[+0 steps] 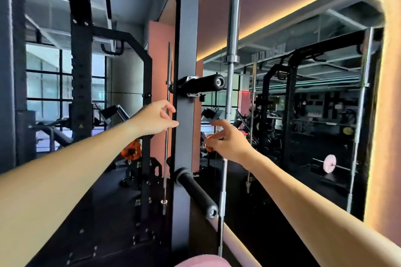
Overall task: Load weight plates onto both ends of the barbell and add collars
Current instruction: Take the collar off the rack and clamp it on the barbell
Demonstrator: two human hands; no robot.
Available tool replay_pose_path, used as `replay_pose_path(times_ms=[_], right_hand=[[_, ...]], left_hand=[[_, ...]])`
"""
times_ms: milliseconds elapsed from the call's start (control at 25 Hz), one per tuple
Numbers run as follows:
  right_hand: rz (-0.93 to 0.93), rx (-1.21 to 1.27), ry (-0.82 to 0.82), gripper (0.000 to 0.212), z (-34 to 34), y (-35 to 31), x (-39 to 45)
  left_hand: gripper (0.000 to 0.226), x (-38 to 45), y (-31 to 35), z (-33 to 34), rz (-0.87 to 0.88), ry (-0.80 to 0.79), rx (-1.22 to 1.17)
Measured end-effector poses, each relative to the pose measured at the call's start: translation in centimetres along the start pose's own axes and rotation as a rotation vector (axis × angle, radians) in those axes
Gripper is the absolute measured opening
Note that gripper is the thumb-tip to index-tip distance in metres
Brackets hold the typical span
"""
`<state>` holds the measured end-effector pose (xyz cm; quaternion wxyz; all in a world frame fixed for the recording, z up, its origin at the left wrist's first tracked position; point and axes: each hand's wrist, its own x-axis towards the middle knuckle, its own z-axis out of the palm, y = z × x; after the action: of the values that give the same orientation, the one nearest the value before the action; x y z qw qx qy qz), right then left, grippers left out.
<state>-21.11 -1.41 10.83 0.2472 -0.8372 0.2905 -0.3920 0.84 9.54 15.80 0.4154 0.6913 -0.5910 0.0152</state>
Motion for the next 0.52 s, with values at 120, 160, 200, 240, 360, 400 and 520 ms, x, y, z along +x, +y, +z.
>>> replay_pose_path(times_ms=[120,160,200,240,360,400,520], right_hand=[[0.019,0.134,0.06,0.047,0.0,0.8,6.2],[0.041,0.223,0.08,0.045,0.2,1.0,7.9],[0.072,0.325,0.106,0.043,0.6,1.3,9.7],[0.116,0.433,0.123,0.041,1.1,1.4,11.4],[0.229,0.745,0.053,0.039,2.6,1.2,15.4],[0.232,0.821,0.019,0.038,2.8,1.2,16.4],[0.205,0.978,-0.051,0.03,2.9,0.9,18.5]], left_hand=[[0.039,5.3,-1.0,0.0,0.012,0.057,-0.023],[0.045,6.7,-1.4,0.1,0.016,0.076,-0.05],[0.05,8.2,-1.7,0.3,0.019,0.101,-0.092],[0.053,9.6,-1.8,0.6,0.019,0.128,-0.149],[0.052,12.8,-1.8,1.4,-0.004,0.163,-0.298],[0.05,13.4,-1.7,1.8,-0.015,0.161,-0.316],[0.044,14.1,-0.9,2.8,-0.084,0.14,-0.431]])
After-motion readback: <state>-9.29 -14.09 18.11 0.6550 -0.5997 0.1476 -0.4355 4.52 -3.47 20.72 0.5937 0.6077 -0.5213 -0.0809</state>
